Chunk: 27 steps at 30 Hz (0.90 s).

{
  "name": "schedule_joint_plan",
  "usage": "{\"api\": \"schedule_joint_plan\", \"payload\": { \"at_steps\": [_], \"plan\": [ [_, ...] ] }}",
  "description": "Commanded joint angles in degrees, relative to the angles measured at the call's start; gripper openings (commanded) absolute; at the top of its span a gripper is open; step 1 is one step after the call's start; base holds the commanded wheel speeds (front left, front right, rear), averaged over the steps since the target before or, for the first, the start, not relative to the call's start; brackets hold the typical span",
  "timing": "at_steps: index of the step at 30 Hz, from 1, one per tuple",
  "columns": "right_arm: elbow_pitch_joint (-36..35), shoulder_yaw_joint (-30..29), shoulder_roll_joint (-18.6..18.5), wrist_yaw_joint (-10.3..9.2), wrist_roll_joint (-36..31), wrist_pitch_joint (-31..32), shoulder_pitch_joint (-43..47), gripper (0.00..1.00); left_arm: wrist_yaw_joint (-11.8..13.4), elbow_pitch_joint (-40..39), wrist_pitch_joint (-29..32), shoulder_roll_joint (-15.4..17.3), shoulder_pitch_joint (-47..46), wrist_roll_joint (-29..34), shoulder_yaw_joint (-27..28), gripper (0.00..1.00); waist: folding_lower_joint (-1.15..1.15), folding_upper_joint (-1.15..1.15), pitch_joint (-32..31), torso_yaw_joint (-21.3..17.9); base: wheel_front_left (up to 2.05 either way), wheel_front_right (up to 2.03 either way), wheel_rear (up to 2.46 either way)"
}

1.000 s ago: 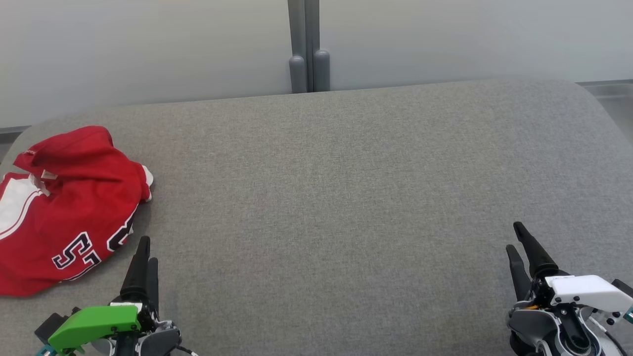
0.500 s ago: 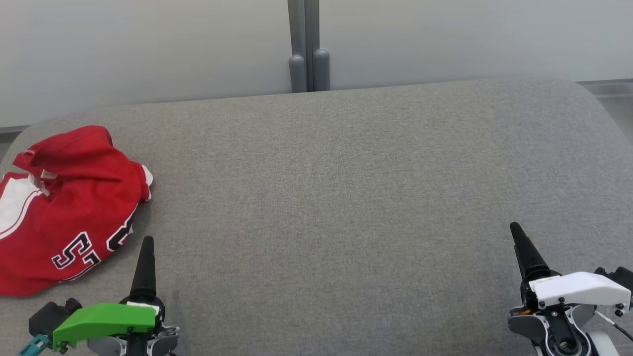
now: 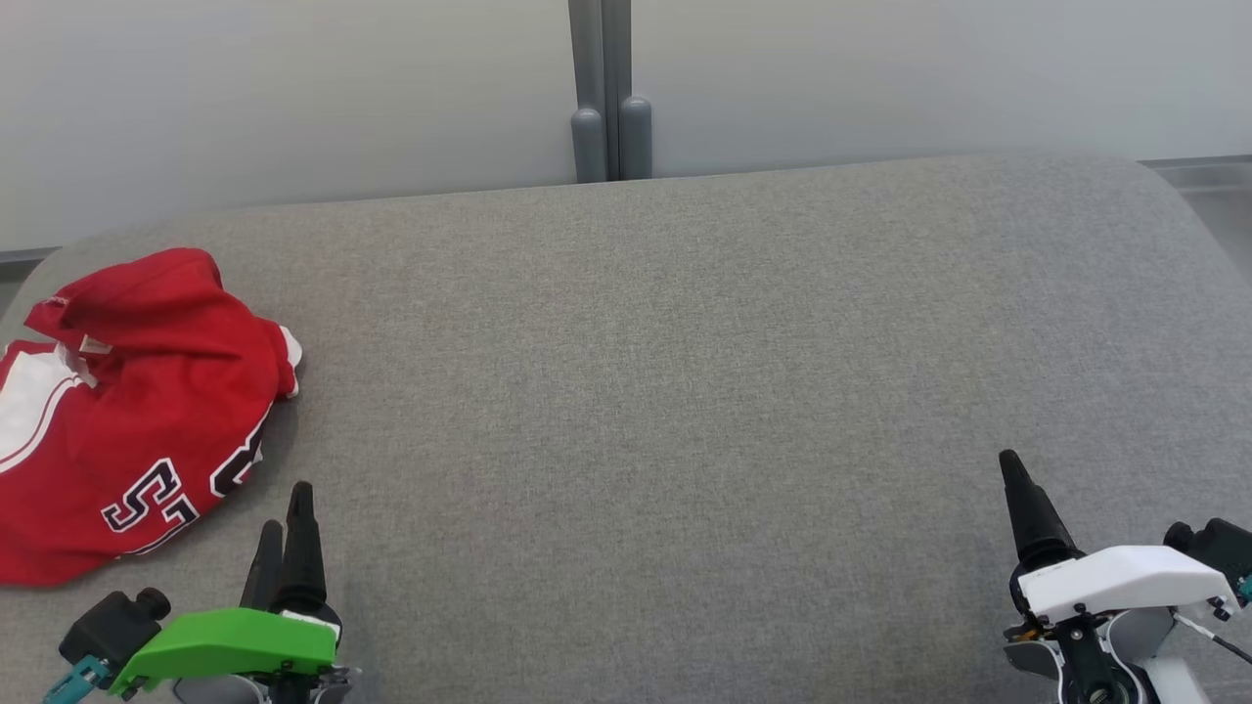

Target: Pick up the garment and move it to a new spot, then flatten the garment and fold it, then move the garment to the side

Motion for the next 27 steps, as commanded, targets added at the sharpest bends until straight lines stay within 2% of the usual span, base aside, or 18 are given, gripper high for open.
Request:
{"api": "schedule_joint_plan", "payload": {
  "at_steps": [1, 27],
  "plan": [
    [-0.7, 0.3, -0.6, 0.01, -1.8, -0.6, -0.4, 1.00, 0.1, -0.6, -0.5, 0.5, -0.1, 1.9, 0.0, 1.00, 0.00, 0.00, 0.0, 0.0, 0.00, 0.00, 0.00],
    [-3.5, 1.9, -1.2, 0.02, -20.8, -6.0, 1.4, 1.00, 1.1, -1.6, -4.9, 0.4, 1.8, 22.1, 0.1, 1.00, 0.00, 0.00, 0.3, -0.1, 0.00, 0.00, 0.00]
  ]
}}
